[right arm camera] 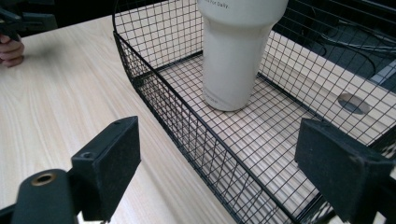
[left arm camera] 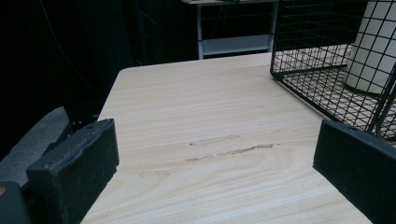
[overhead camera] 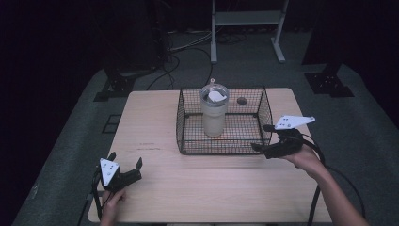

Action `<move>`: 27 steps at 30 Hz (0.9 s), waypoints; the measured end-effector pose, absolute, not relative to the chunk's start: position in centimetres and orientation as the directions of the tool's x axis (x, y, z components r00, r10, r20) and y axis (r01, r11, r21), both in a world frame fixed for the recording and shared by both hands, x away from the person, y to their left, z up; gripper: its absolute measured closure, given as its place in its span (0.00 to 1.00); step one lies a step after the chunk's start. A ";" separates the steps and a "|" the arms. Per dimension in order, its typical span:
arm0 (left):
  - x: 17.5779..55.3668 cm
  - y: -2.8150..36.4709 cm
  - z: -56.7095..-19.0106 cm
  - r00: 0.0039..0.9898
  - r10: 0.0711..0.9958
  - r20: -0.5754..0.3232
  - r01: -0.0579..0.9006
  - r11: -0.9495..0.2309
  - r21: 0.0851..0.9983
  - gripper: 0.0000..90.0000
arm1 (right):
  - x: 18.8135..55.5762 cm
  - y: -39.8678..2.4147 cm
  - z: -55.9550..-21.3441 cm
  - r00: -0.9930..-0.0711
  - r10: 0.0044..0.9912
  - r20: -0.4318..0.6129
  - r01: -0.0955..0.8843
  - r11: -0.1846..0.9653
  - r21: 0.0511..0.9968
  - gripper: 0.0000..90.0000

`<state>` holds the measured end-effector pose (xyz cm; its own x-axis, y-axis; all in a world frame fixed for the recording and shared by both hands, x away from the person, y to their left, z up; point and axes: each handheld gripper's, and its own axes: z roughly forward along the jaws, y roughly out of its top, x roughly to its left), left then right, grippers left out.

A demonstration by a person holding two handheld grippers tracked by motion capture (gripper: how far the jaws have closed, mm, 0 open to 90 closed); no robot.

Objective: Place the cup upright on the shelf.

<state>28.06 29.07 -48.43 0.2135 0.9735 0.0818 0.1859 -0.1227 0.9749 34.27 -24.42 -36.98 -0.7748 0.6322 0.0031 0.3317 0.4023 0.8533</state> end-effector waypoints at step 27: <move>28.0 29.0 -48.4 0.212 0.973 0.085 0.188 -0.126 0.974 0.00 | 29.7 -27.8 -40.8 -0.739 0.673 0.009 0.341 0.363 0.867 0.16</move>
<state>28.01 29.03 -48.42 0.2124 0.9734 0.0853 0.1880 -0.1264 0.9740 29.72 -27.80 -40.77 -0.7392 0.6734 0.0085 0.3406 0.3629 0.8674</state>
